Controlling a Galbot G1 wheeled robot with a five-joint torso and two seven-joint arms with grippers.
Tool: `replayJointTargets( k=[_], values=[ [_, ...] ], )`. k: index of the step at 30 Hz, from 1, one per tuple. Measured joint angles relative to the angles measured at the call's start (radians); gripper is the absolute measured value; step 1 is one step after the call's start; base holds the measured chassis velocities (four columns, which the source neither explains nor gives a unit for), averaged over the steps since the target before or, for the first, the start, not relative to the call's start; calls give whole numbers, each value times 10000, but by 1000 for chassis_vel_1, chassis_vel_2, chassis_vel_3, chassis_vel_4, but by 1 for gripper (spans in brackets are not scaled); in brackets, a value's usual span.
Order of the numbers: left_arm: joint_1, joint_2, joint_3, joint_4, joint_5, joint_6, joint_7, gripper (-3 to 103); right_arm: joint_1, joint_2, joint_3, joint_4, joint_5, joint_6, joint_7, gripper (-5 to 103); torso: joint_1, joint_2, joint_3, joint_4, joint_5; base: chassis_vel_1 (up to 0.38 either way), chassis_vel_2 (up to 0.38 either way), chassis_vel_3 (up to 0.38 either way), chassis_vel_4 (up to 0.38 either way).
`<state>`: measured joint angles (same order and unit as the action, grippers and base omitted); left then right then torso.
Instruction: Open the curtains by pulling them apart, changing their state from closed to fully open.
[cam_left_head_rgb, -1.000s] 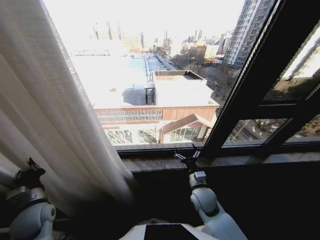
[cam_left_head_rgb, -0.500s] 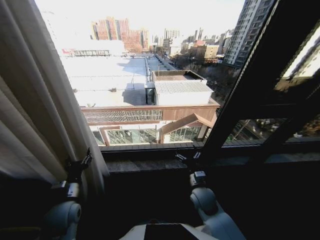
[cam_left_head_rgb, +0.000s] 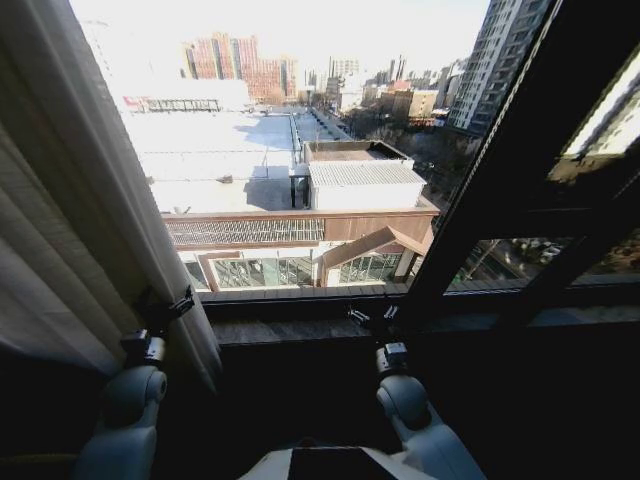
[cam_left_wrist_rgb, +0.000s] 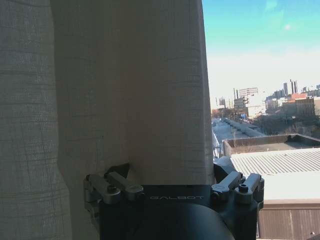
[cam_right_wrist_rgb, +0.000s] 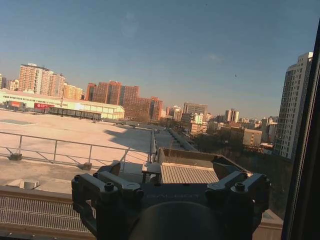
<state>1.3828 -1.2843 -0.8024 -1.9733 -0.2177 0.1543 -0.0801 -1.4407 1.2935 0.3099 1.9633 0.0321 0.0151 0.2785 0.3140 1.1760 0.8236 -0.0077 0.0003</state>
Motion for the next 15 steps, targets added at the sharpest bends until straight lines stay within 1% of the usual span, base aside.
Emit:
replayJointTargets(
  k=[2,4,6,7,9,10,12,13,15],
  values=[
    [-161,-64,197,28,60,116,-475,81,-86,-6,29,98,-4,0,28,100,0,0,0,0,-1,0,0,0,0],
    [-189,-90,242,16,69,160,-570,81,-118,-5,35,139,-6,0,35,100,0,0,0,0,-1,0,0,0,0],
    [-187,-113,272,-69,90,190,-617,70,-174,-1,40,214,-16,0,41,100,0,0,0,0,-1,0,0,0,0],
    [-187,-113,272,-69,90,190,-617,70,-174,-1,40,214,-16,0,41,100,0,0,0,0,-1,0,0,0,0],
    [-140,-112,260,-168,87,202,-609,58,-208,6,48,265,-23,3,46,100,0,0,0,0,-1,0,0,0,0],
    [-124,-110,241,-194,86,203,-604,58,-220,10,50,282,-25,5,47,100,0,0,0,1,-1,0,0,0,0],
    [-58,-87,135,-284,59,203,-585,48,-261,29,54,332,-40,20,50,100,0,0,0,1,0,0,0,0,0],
    [-58,-87,135,-284,59,203,-585,48,-261,29,54,332,-40,20,50,100,0,0,0,1,0,0,0,0,0],
    [9,-68,46,-337,23,203,-572,37,-289,41,56,365,-58,31,51,100,0,0,0,1,-1,0,0,0,0]
  ],
)
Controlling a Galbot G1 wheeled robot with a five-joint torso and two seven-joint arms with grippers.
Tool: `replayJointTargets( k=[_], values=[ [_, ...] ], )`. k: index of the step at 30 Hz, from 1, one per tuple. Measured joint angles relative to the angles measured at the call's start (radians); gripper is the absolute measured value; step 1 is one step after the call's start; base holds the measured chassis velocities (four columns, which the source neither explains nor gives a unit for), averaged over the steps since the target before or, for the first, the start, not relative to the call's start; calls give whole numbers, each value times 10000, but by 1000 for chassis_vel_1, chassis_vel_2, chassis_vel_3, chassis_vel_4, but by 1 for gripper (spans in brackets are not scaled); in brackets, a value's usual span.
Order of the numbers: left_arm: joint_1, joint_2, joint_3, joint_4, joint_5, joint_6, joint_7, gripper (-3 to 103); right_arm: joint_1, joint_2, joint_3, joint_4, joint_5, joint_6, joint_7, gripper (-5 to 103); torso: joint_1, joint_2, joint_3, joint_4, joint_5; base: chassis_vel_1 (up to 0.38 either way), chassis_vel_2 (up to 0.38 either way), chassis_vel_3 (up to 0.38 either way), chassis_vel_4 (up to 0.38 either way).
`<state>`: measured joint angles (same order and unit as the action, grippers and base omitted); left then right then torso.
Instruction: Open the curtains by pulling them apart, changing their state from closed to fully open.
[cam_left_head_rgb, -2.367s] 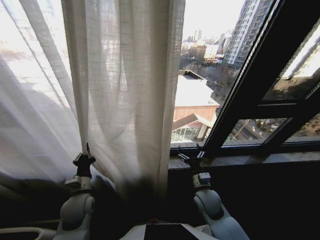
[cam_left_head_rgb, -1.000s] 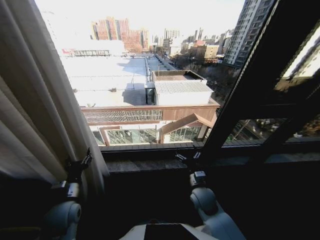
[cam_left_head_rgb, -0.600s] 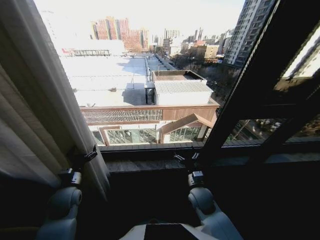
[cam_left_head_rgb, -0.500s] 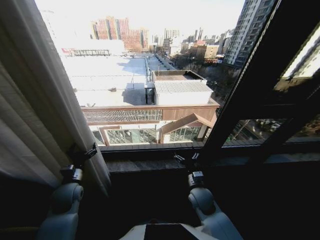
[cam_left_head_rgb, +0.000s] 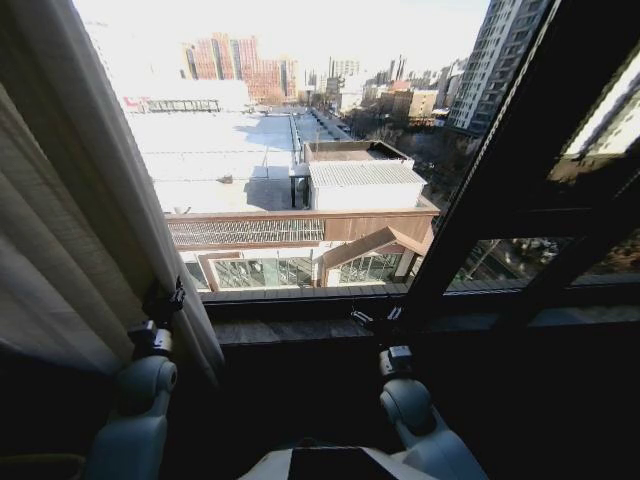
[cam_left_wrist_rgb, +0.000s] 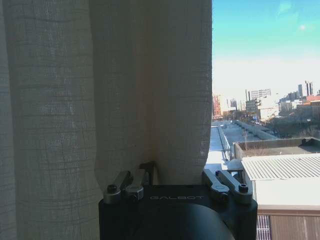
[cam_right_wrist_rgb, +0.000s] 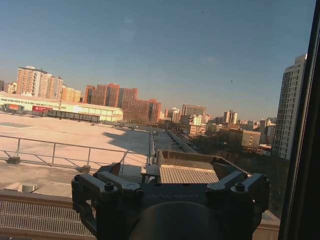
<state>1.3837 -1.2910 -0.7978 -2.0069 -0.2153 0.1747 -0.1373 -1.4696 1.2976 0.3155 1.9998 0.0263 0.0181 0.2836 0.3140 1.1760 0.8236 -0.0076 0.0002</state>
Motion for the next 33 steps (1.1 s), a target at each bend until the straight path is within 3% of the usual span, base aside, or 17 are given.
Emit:
replayJointTargets(
  k=[2,4,8,17,18,20,21,24,26,28,30,33],
  values=[
    [71,12,-86,-44,-37,-2,5,26,-27,26,4,42,-20,9,3,100,0,0,0,1,0,0,0,0,0],
    [92,13,-115,-55,-46,-6,8,26,-38,31,6,60,-26,11,5,100,0,0,0,0,0,0,0,0,0],
    [139,7,-172,-143,-107,-18,15,5,-70,9,19,151,-34,13,8,100,-1,0,0,0,0,0,0,0,0],
    [116,-10,-313,-387,-284,50,-189,0,-108,-71,47,256,-30,14,17,100,-1,0,0,0,0,0,0,0,0],
    [77,-32,-329,-428,-331,142,-551,0,-115,-72,46,268,-29,14,18,100,-1,0,0,1,0,0,0,0,0],
    [-110,-120,-379,-532,-586,592,-1848,0,-124,-72,44,286,-29,14,20,100,-1,0,0,0,0,0,0,0,0],
    [-110,-120,-379,-532,-586,592,-1848,0,-124,-72,44,286,-29,14,20,100,-1,0,0,0,0,0,0,0,0],
    [-466,-150,-629,-445,-875,1191,-3846,0,-126,-75,39,304,-26,19,20,100,-1,0,0,-1,1,0,0,0,0],
    [-629,-55,-847,-290,-1029,1417,-4753,0,-126,-78,39,308,-23,23,20,100,-1,0,0,-1,0,0,0,0,0],
    [-674,-16,-915,-239,-1088,1475,-4981,0,-126,-78,39,310,-23,26,20,100,-1,0,0,-1,0,0,0,0,0],
    [-864,172,-1336,22,-1411,1781,-5796,0,-143,-57,28,310,-23,39,20,100,-1,1,-1,-1,0,0,0,0,0],
    [-1000,381,-1768,431,-1527,1940,-6157,0,-161,-33,17,316,-24,47,20,100,-1,1,0,-1,2,0,0,0,0]
  ],
)
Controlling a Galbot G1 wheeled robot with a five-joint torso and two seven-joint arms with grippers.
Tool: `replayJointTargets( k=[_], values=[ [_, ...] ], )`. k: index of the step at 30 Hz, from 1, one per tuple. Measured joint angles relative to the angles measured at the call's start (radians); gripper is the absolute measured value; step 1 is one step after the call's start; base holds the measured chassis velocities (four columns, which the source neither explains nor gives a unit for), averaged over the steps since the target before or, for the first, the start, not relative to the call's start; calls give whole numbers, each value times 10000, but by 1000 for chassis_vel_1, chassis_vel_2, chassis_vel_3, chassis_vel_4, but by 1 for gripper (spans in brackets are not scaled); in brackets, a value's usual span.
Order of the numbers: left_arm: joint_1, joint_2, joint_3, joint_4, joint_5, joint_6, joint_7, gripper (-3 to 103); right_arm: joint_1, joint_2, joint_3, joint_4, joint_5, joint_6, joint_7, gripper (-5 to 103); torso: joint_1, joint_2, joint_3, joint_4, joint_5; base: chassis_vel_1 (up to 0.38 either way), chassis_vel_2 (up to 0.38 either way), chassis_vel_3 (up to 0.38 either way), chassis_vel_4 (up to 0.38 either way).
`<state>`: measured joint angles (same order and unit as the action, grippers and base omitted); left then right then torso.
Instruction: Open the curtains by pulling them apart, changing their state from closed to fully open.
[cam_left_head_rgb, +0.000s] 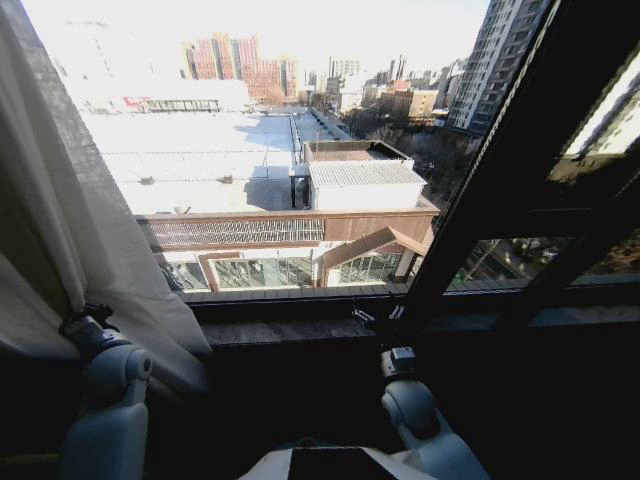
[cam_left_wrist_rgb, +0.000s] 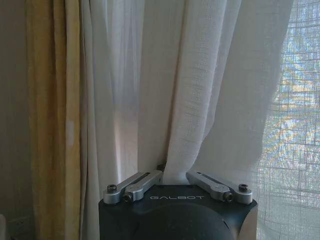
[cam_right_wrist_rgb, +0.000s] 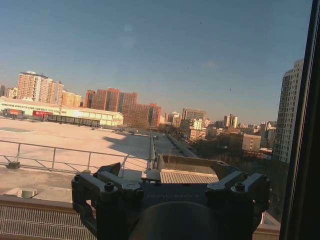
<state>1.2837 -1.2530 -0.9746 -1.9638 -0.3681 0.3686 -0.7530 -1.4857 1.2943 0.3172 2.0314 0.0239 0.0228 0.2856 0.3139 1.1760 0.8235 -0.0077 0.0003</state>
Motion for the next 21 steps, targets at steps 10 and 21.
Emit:
replayJointTargets(
  k=[10,21],
  values=[
    [-487,935,-1203,1629,-272,29,-48,0,19,-12,-33,-24,-2,3,-7,100,0,0,0,2,-4,0,0,0,0],
    [109,740,-951,816,107,162,1020,19,42,-105,-80,-35,-9,-25,-18,100,1,0,0,0,-3,0,0,0,0]
  ],
)
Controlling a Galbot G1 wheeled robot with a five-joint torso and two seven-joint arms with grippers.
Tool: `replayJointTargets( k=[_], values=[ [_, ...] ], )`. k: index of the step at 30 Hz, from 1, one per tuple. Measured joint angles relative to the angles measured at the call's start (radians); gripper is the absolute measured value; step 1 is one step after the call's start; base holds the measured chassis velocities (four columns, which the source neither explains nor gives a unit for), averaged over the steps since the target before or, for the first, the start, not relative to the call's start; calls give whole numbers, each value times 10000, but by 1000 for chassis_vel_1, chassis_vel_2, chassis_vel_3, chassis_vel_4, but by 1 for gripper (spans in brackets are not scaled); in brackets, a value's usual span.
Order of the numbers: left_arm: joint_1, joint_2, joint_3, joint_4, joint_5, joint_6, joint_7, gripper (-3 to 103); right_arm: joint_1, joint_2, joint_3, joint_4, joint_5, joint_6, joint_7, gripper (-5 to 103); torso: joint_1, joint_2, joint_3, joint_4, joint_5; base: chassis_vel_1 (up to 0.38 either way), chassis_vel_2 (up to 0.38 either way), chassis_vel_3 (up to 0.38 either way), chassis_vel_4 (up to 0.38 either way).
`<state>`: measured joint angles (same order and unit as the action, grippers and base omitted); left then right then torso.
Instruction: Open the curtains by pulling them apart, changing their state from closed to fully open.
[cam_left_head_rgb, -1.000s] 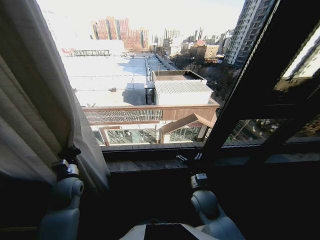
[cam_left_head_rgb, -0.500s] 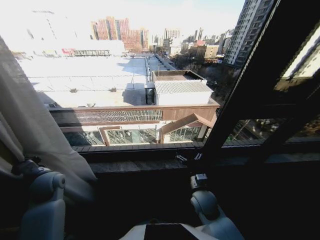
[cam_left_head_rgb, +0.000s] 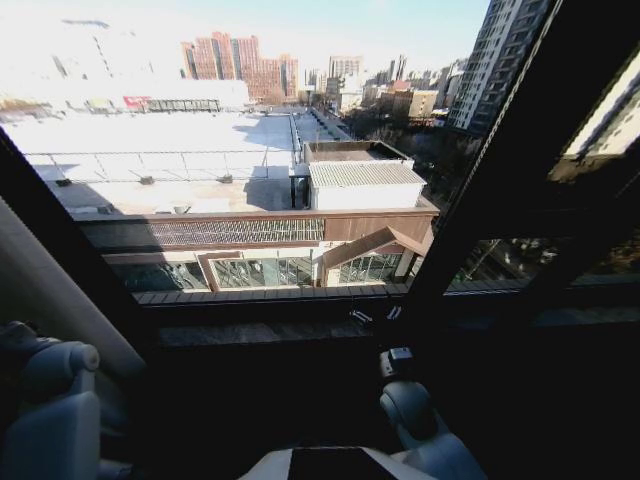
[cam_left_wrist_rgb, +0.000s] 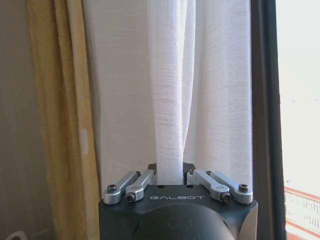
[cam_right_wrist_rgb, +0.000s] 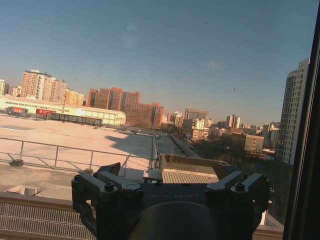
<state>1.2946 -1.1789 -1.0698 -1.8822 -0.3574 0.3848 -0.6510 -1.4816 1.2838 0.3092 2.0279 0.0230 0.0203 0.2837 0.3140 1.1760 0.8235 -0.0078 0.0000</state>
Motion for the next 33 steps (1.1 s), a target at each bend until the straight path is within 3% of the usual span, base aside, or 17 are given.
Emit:
replayJointTargets(
  k=[1,5,6,10,12,14,17,18,19,20,22,23,27,33],
  values=[
    [392,-164,58,-520,276,4,900,24,-6,-38,16,15,19,-5,0,100,0,0,0,1,-1,0,0,0,0],
    [1395,-572,162,-2149,551,286,2526,40,-22,-41,35,27,65,-13,4,100,0,0,0,2,3,0,0,0,0],
    [1395,-572,162,-2149,551,286,2526,40,-22,-41,35,27,65,-13,4,100,0,0,0,2,3,0,0,0,0],
    [2115,-846,308,-3509,578,783,2945,61,-39,20,35,28,73,-13,5,100,0,0,0,0,4,0,0,0,0],
    [2207,-885,319,-3692,570,899,3003,61,-39,21,38,27,74,-13,5,100,0,0,0,1,4,0,0,0,0],
    [2593,-1024,380,-4437,397,1357,3247,72,-38,9,62,27,87,-14,5,100,0,0,0,1,4,0,0,0,0],
    [2806,-1052,420,-4762,243,1455,3550,78,-35,-2,77,27,105,-13,5,100,-1,0,-1,2,5,0,0,0,0],
    [2937,-1045,447,-4887,81,1207,4040,84,-33,-5,82,35,139,-13,6,100,-1,0,0,2,5,0,0,0,0],
    [3022,-1023,470,-4853,21,541,4639,89,-33,-6,82,72,217,-13,6,100,-1,0,0,2,4,0,0,0,0],
    [3022,-1023,470,-4853,21,541,4639,89,-33,-6,82,72,217,-13,6,100,-1,0,0,2,4,0,0,0,0],
    [3069,-967,542,-4449,123,-1126,5898,98,-39,-10,77,228,411,-129,4,100,-1,0,-1,0,2,0,0,0,0],
    [3058,-940,589,-4290,134,-1475,6177,100,-57,-30,78,368,542,-349,-4,100,0,0,0,0,2,0,0,0,0],
    [3024,-912,683,-3854,0,-2071,6519,100,-119,-128,130,789,886,-992,-26,100,0,1,0,0,2,0,0,0,0],
    [3064,-944,672,-3274,-207,-2863,6831,100,-126,-199,279,956,1002,-1241,-33,100,-1,0,0,1,1,0,0,0,0]
  ],
)
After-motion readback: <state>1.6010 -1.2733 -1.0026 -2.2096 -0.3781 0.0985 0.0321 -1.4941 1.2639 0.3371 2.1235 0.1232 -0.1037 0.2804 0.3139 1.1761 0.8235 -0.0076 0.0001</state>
